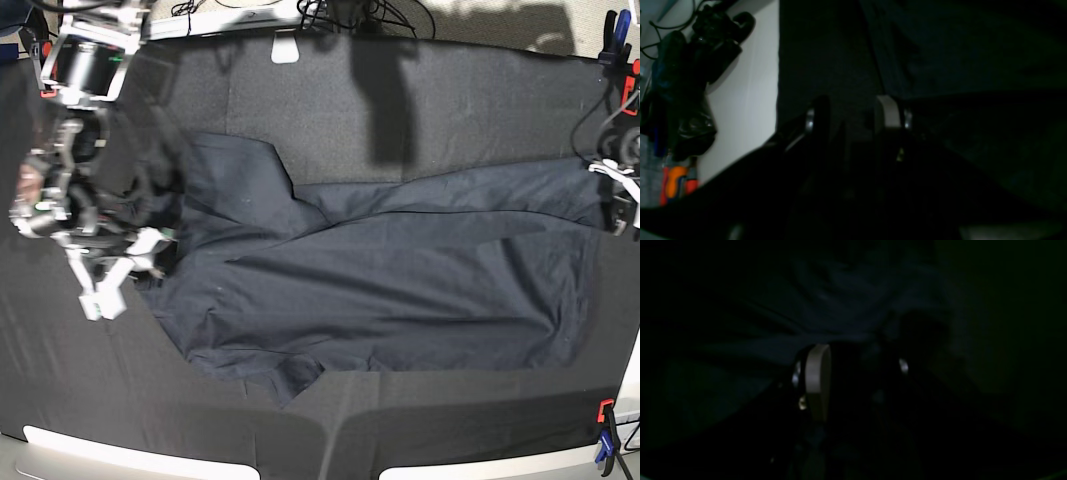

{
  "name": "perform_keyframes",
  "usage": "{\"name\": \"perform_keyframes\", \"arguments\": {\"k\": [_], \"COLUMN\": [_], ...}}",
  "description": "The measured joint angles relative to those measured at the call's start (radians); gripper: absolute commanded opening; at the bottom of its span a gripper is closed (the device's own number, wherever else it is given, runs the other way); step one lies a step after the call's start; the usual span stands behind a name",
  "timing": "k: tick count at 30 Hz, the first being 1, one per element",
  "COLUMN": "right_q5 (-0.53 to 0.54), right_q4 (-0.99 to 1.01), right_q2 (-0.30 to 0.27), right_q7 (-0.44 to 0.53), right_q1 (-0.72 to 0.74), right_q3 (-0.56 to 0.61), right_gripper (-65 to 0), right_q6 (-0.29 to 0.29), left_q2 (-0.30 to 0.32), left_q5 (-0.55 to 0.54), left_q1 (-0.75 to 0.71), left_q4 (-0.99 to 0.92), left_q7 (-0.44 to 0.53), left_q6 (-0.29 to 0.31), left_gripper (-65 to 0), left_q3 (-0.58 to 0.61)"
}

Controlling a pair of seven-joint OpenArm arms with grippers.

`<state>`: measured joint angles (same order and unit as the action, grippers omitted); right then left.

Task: Layout the t-shirt on the table in an organized manner, then fold the t-shirt properly
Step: 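Lift the shirt side with the right gripper and fold it across the body, then release the folded side and raise the right gripper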

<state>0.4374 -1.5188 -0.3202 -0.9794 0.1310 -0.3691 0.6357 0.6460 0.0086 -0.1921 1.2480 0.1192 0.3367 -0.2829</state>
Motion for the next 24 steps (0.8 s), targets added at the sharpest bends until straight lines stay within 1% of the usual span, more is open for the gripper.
{"name": "perform_keyframes", "arguments": {"k": [2, 3, 4, 7, 10, 13, 15, 16, 18, 20, 24], "right_q5": [0.031, 0.051, 0.063, 0.084, 0.086, 0.087, 0.087, 0.089, 0.131, 0.153, 0.213], "right_q4": [-0.037, -0.061, -0.089, -0.170, -0.241, -0.284, -0.295, -0.296, -0.296, -0.296, -0.296], "right_q2": [-0.032, -0.047, -0.058, -0.070, -0.070, -0.070, -0.070, -0.070, -0.070, -0.070, -0.070], "right_q7": [-0.013, -0.015, -0.025, -0.053, -0.058, -0.060, -0.064, -0.066, -0.067, -0.076, -0.097], "right_q1": [-0.014, -0.024, -0.034, -0.063, -0.095, -0.134, -0.161, -0.169, -0.183, -0.190, -0.198], "right_q3": [0.000, 0.000, 0.000, -0.006, -0.026, -0.044, -0.052, -0.055, -0.064, -0.067, -0.068], "right_gripper": [-40.0, -40.0, -40.0, -40.0, -40.0, -40.0, -40.0, -40.0, -40.0, -40.0, -40.0], "right_q6": [0.000, 0.011, 0.014, 0.019, 0.019, 0.019, 0.019, 0.019, 0.019, 0.019, 0.019], "left_q2": [0.000, 0.000, 0.000, 0.002, 0.003, 0.003, 0.011, 0.024, 0.050, 0.053, 0.052], "left_q5": [-0.001, 0.000, 0.019, 0.139, 0.238, 0.372, 0.451, 0.467, 0.500, 0.524, 0.520], "left_q1": [-0.033, -0.055, -0.077, -0.148, -0.220, -0.290, -0.341, -0.368, -0.414, -0.426, -0.396], "left_q4": [0.042, 0.073, 0.105, 0.206, 0.277, 0.291, 0.289, 0.289, 0.289, 0.285, 0.252], "left_q7": [-0.001, 0.000, -0.001, 0.003, 0.008, 0.016, 0.057, 0.092, 0.167, 0.176, 0.174], "left_q6": [-0.004, -0.001, 0.000, 0.000, 0.000, 0.003, 0.008, 0.019, 0.051, 0.056, 0.053], "left_gripper": [-44.3, -44.3, -44.3, -44.3, -44.3, -44.3, -44.3, -44.3, -44.3, -44.3, -44.3], "left_q3": [-0.013, -0.018, -0.021, -0.026, -0.026, -0.026, -0.026, -0.026, -0.026, -0.026, -0.026]}}
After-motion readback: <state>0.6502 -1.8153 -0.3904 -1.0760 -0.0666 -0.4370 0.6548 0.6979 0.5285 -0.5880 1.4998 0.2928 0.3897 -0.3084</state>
